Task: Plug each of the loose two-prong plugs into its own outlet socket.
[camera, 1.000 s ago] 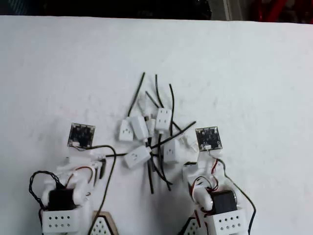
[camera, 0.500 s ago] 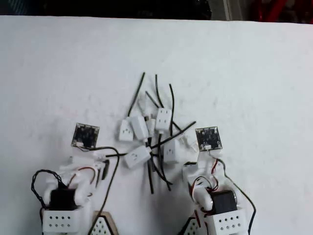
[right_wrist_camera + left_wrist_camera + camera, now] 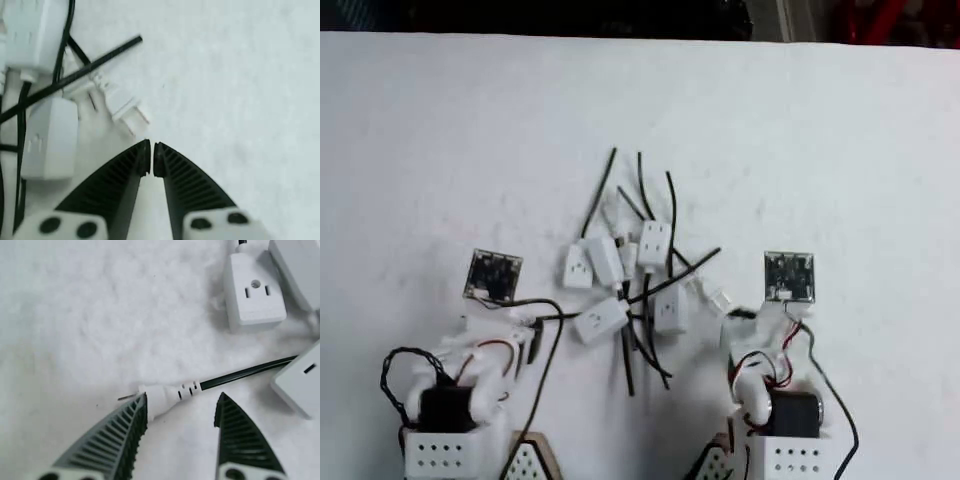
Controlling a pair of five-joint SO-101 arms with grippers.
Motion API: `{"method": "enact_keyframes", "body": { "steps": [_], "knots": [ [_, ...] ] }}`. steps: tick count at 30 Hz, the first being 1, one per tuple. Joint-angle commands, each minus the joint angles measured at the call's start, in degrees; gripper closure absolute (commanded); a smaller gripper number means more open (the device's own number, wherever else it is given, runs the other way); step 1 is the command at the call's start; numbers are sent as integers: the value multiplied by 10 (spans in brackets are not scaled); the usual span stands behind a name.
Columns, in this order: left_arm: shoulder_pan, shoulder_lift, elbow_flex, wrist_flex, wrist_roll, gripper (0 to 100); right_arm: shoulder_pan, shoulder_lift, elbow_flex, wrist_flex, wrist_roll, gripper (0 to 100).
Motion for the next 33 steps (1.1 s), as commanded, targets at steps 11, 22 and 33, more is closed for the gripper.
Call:
{"method": "enact_keyframes", "body": {
  "steps": [11, 22, 33],
  "knots": [
    [1, -8, -66, -18, 2, 792, -29, 2, -152, -58, 185, 978],
    [1, -8, -65, -11, -130, 959, -125, 391, -347, -29, 185, 927],
    [1, -8, -42, -25, -130, 853, -131, 776, -488, -28, 283, 851]
  ]
}}
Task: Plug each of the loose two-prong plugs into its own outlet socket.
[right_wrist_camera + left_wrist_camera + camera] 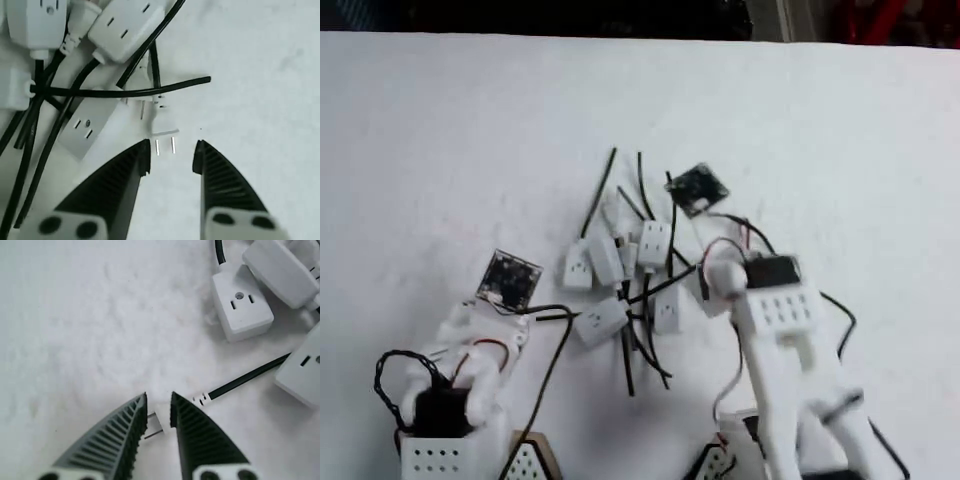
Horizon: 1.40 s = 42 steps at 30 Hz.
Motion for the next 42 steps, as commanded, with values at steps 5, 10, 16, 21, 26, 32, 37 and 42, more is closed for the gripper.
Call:
{"method": "enact_keyframes", "body": {
  "steps": [5, 10, 16, 21, 26, 32, 37, 42],
  "knots": [
    [1, -8, -2, -16, -1, 842, -7, 162, -85, 1, 40, 850],
    [1, -8, -2, -16, -1, 841, -3, 235, -139, 1, 40, 848],
    [1, -8, -1, -16, -1, 842, -6, 317, -180, 1, 40, 847],
    [1, -8, -1, -16, -1, 842, 7, 380, -210, 1, 40, 848],
    [1, -8, 0, -16, -1, 842, 3, 423, -223, 1, 40, 864],
    [1, -8, 20, -40, -2, 842, 23, 390, -248, 34, 40, 977],
    [1, -8, 20, -42, -2, 842, 51, 296, -287, 109, 40, 981],
    [1, -8, 20, -42, -2, 842, 68, 181, -326, 171, 40, 981]
  ]
}}
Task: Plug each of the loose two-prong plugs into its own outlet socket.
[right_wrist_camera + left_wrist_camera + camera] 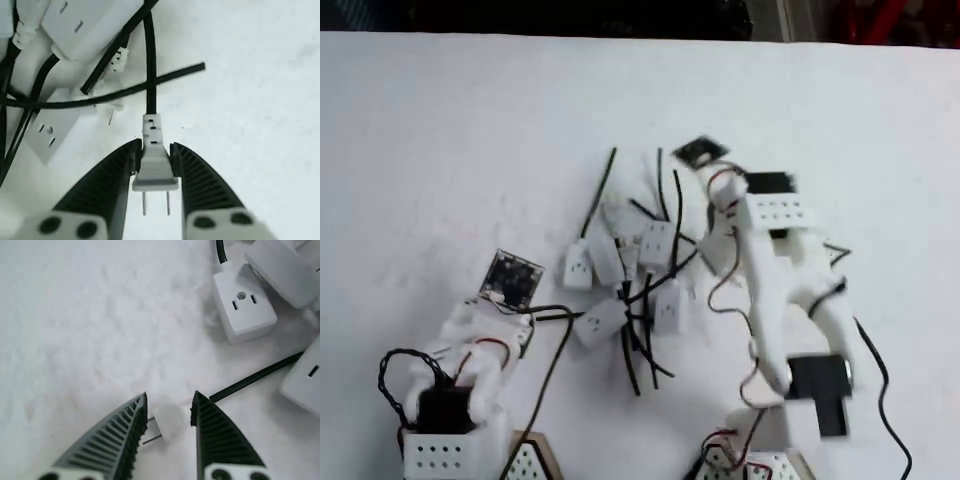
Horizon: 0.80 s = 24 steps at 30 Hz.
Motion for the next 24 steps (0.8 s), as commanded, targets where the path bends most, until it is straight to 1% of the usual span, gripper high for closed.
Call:
{"method": "enact_keyframes", "body": {
  "steps": [1, 7, 11, 15, 19, 24],
  "knots": [
    [1, -8, -4, -15, -2, 842, 12, -106, -48, 46, 4, 981],
    [1, -8, -4, -14, -2, 842, 19, -219, -77, 92, -1, 981],
    [1, -8, -4, -12, -2, 842, 61, -270, -74, 89, -2, 981],
    [1, -8, -4, -12, -2, 842, 96, -275, -57, 88, -14, 981],
    [1, -8, -4, -12, -2, 842, 71, -275, 11, 86, -18, 981],
    [1, -8, -4, -12, -2, 842, 0, -275, 113, 86, -21, 968]
  ]
}}
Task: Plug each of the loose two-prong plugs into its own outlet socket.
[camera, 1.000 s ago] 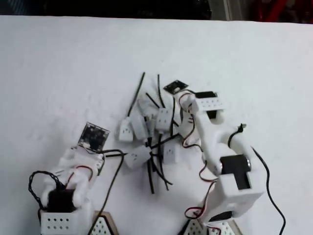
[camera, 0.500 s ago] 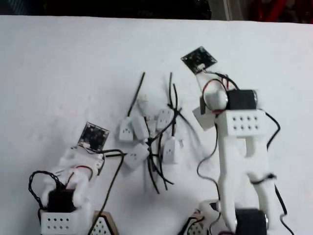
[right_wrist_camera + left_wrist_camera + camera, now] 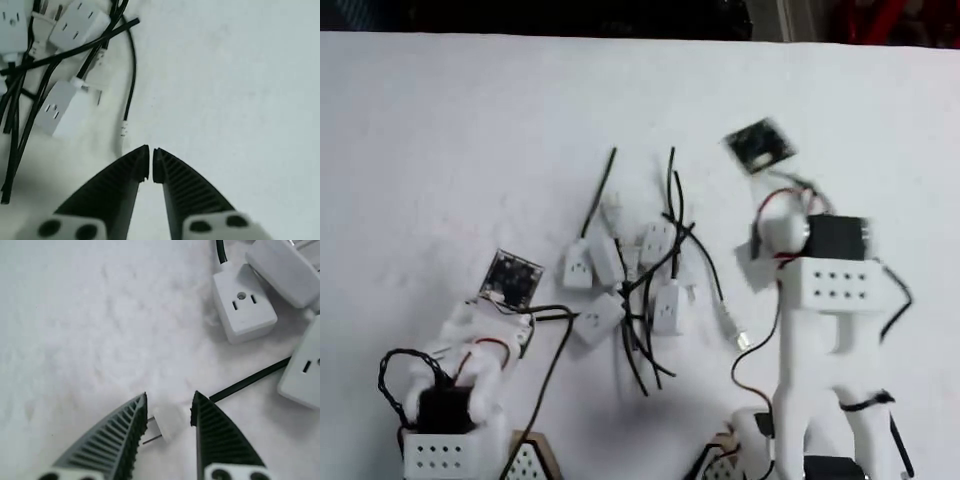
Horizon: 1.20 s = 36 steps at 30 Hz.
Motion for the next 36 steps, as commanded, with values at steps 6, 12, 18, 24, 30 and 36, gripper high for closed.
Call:
{"method": "enact_keyframes", "body": {
  "steps": [6, 12, 18, 24, 30, 36],
  "knots": [
    [1, -8, -4, -12, -2, 842, -64, -16, 120, -25, -9, 889],
    [1, -8, -4, -12, -2, 842, -64, 19, 152, -61, -38, 893],
    [1, -8, -4, -12, -2, 842, -53, 163, 97, -72, -40, 893],
    [1, -8, -4, -12, -2, 842, -44, 290, 40, -70, -40, 893],
    [1, -8, -4, -12, -3, 842, -36, 353, 11, -72, -40, 896],
    [1, -8, -4, -12, -3, 842, -5, 361, -19, -51, -40, 894]
  ]
}}
